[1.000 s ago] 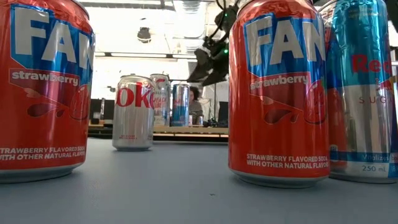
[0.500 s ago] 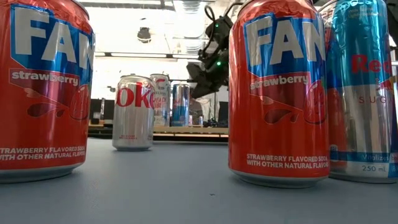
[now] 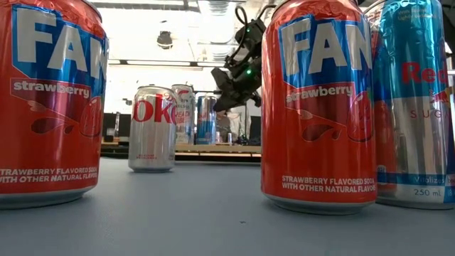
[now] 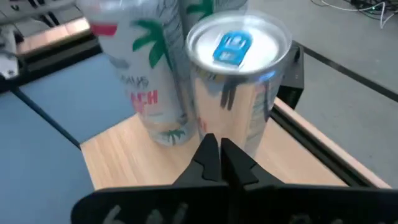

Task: Place canned beverage on shelf
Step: Put the top blue soda can on the shelf

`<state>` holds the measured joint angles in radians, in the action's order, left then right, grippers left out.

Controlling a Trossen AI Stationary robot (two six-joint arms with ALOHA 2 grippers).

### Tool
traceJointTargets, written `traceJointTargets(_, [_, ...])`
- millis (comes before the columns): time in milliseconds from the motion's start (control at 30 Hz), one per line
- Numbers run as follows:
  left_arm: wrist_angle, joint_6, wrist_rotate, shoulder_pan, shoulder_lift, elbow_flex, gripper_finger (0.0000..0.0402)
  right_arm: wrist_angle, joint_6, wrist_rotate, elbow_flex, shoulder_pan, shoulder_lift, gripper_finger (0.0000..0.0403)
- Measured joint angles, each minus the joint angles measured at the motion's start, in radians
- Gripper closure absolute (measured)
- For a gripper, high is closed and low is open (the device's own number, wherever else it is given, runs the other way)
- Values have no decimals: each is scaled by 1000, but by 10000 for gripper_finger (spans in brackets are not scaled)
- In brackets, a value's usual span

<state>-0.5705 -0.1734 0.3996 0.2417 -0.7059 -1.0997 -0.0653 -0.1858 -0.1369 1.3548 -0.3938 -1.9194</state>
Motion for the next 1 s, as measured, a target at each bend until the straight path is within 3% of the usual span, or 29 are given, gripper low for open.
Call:
traceJointTargets(267, [1, 0, 20, 0, 0, 0, 136, 18, -17, 57, 0, 2, 0, 403])
traceJointTargets(1000, [3, 2, 24, 0, -1, 0, 136, 4, -19, 57, 0, -17, 0, 403])
